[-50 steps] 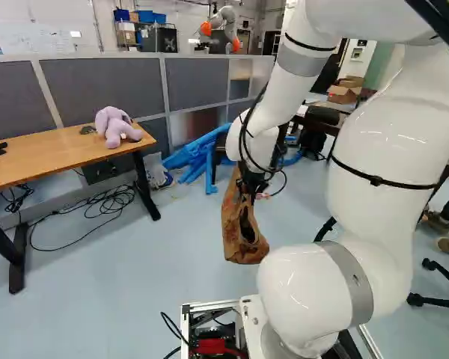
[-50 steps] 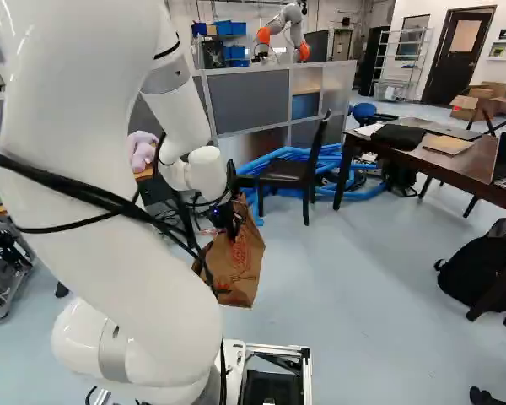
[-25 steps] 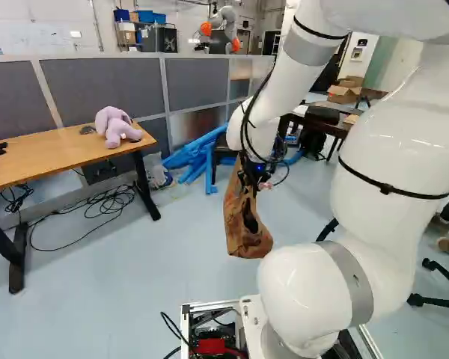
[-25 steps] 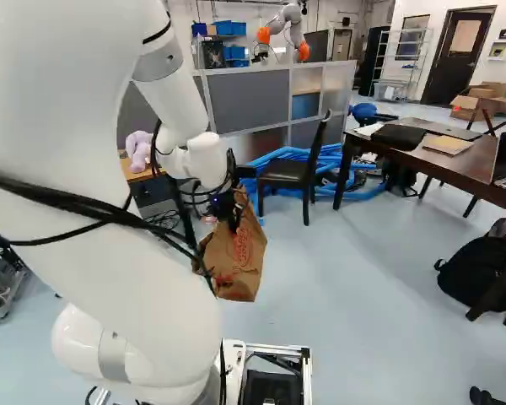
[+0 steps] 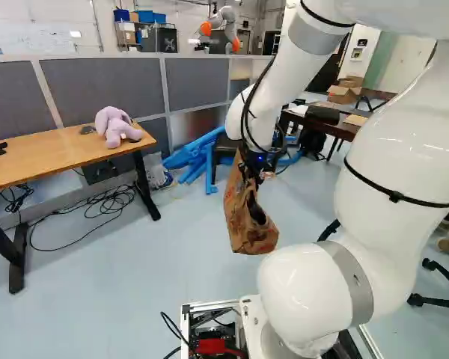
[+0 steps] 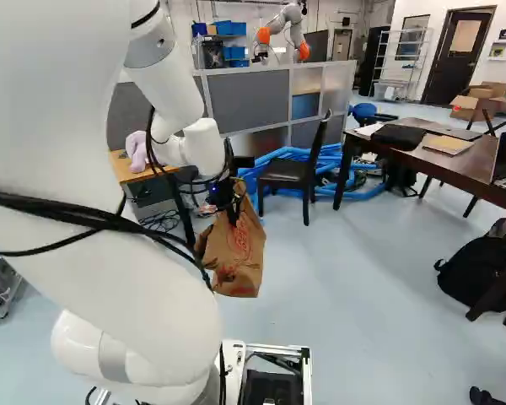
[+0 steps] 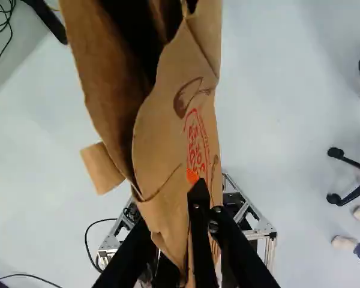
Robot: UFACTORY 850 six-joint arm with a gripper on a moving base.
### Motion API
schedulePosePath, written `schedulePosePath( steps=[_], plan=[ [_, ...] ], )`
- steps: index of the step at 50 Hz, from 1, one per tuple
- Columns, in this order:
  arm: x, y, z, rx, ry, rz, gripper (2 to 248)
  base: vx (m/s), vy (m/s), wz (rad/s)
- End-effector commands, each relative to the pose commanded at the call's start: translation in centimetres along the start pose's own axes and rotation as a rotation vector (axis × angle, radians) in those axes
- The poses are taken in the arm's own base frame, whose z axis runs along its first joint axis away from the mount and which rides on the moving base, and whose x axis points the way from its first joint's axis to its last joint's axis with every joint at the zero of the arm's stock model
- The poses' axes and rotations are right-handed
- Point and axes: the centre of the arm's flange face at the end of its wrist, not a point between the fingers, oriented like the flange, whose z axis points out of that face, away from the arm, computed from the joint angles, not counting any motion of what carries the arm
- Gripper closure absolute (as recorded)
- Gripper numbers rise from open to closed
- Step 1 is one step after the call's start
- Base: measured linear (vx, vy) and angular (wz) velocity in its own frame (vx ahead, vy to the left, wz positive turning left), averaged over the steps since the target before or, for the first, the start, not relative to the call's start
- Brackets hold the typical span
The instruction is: Pick up the bag on the ground and place it on the table
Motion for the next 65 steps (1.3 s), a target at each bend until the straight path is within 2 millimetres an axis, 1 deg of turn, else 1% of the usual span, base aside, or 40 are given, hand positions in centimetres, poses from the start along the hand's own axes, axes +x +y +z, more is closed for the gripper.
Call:
schedulePosePath(
  steps=[18, 35, 50, 65],
  plan=[
    [0.8, 0.1, -2.6, -0.030, -0.027, -0.022, 229, 0.000, 0.000, 0.000],
    [1.9, 0.0, -5.1, -0.056, -0.013, -0.050, 229, 0.000, 0.000, 0.000],
    [3.1, -0.1, -7.2, -0.076, 0.014, -0.073, 229, 0.000, 0.000, 0.000],
    [4.8, -0.4, -9.3, -0.108, 0.026, -0.102, 229, 0.000, 0.000, 0.000]
  ],
)
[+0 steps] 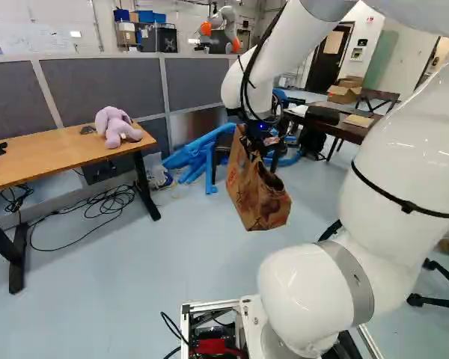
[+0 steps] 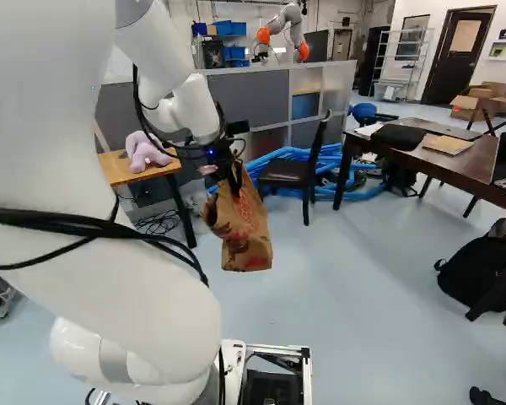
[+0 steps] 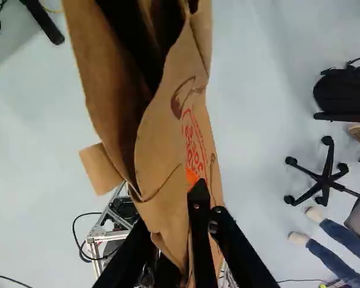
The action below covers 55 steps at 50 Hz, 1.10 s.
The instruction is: Pick up the bag on the ground and place it on the table
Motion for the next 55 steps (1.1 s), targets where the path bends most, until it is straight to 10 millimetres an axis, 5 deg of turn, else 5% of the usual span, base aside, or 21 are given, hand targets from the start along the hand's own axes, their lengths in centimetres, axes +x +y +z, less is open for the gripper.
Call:
schedulePosePath(
  steps=[55],
  plan=[
    [7.1, 1.4, -7.5, -0.120, 0.042, -0.043, 229, 0.000, 0.000, 0.000]
  ],
)
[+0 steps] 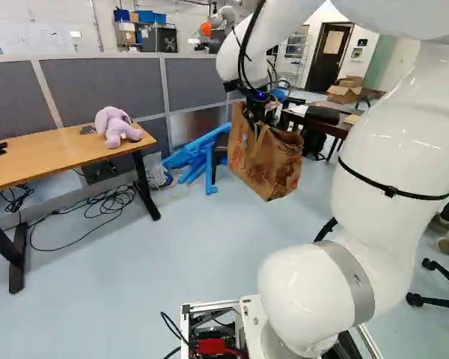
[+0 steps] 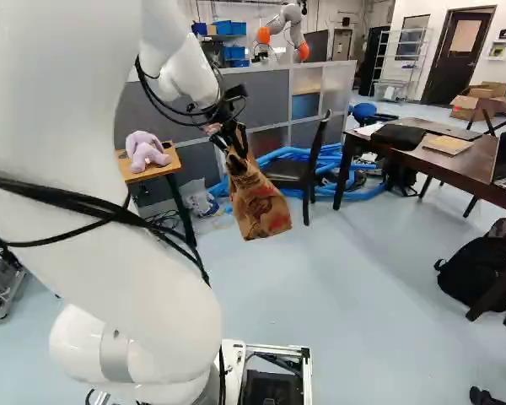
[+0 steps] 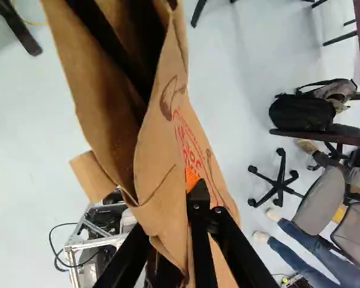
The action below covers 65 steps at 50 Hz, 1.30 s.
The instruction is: Pick up the bag on the ground and place it on the table
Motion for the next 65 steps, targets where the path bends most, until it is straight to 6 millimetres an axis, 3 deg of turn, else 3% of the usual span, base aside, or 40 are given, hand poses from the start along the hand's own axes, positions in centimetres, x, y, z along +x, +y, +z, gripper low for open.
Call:
schedulePosePath(
  steps=[39, 65],
  plan=[
    [4.6, 1.0, -4.6, 0.101, -0.051, 0.127, 229, 0.000, 0.000, 0.000],
    [6.7, -0.3, -8.7, 0.164, -0.140, 0.142, 229, 0.000, 0.000, 0.000]
  ],
)
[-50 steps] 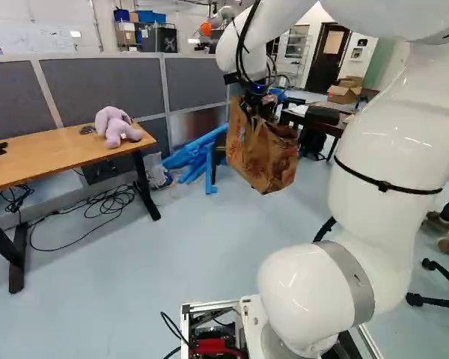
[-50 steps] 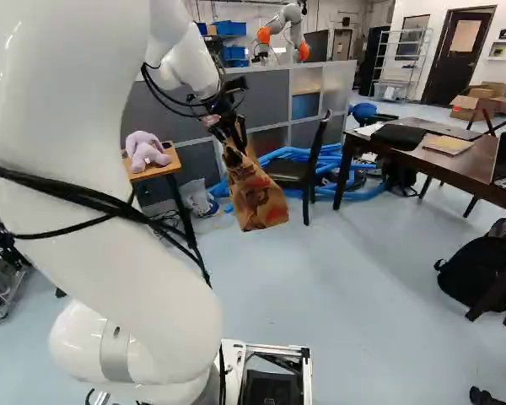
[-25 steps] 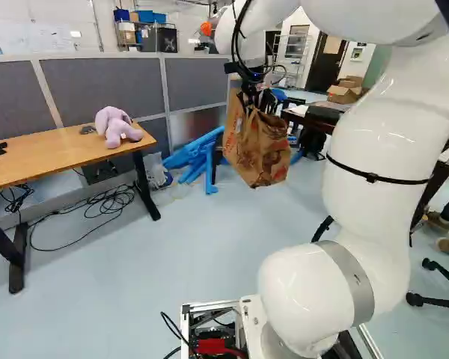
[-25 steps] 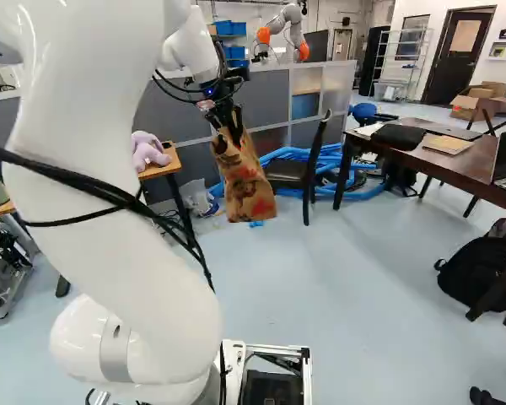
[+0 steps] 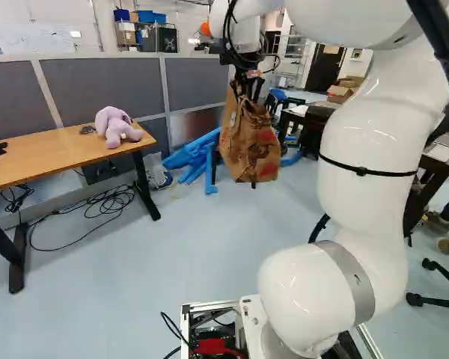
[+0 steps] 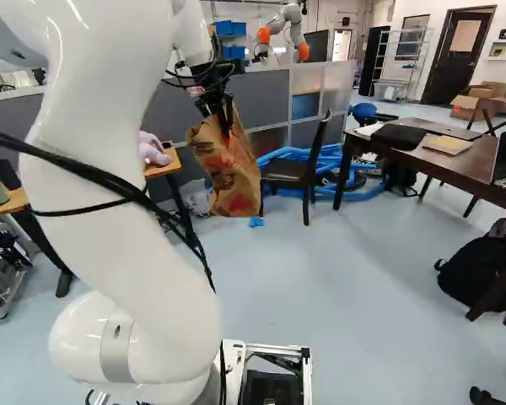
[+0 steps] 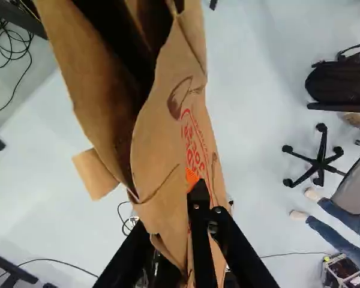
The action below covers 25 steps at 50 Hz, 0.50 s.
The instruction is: Pick up the bag on the ground and place it on the table
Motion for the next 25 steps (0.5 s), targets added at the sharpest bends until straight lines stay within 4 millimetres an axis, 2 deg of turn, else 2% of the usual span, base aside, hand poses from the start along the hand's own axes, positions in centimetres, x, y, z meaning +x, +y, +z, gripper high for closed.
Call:
schedulePosePath(
  steps=[25],
  plan=[
    [-0.4, -1.9, -4.2, 0.051, -0.034, -0.012, 229, 0.000, 0.000, 0.000]
  ],
)
